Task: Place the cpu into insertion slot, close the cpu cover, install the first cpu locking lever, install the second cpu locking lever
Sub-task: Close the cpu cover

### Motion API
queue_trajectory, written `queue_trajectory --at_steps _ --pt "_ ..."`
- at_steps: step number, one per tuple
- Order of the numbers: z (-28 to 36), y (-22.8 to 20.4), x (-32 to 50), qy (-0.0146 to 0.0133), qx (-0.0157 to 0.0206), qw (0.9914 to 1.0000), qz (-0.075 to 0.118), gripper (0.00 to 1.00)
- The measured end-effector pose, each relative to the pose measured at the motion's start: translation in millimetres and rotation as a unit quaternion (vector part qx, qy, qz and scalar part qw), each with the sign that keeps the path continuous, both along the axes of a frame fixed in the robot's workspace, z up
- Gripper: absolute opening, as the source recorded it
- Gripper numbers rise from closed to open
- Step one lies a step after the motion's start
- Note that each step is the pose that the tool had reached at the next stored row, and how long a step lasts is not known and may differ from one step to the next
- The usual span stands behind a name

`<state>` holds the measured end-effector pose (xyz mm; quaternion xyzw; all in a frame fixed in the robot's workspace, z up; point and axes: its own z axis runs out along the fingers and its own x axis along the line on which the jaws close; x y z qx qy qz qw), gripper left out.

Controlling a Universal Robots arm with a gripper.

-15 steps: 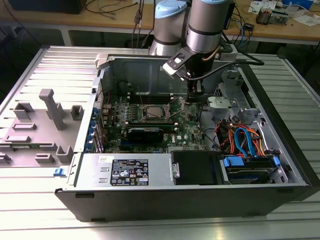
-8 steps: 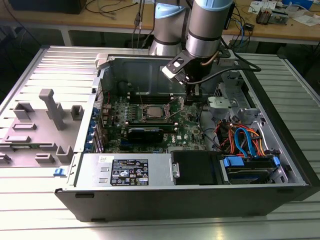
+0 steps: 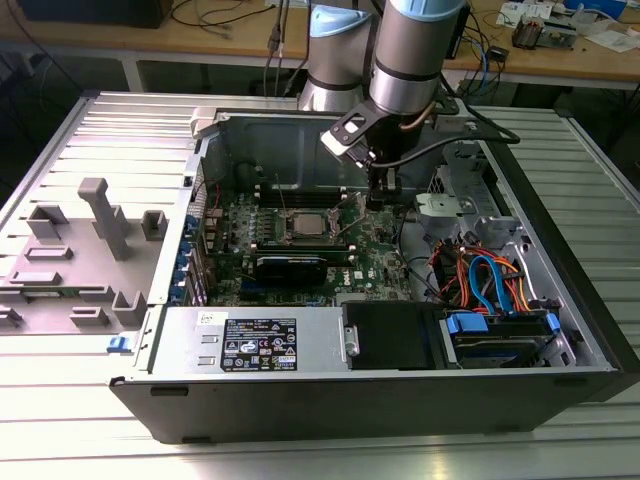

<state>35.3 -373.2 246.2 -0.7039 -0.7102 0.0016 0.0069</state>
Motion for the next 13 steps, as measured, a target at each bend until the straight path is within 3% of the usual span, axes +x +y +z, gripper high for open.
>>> queue_trajectory --at_steps 4,7,13 --pt "0.5 0.0 -5.3 0.0005 0.0021 1.0 0.0 0.11" --pt "2.7 0.1 -10.2 0.0005 0.0057 0.99998 0.0 0.11" --pt "2.7 0.0 -11.7 0.0006 0.0058 0.99998 0.0 0.11"
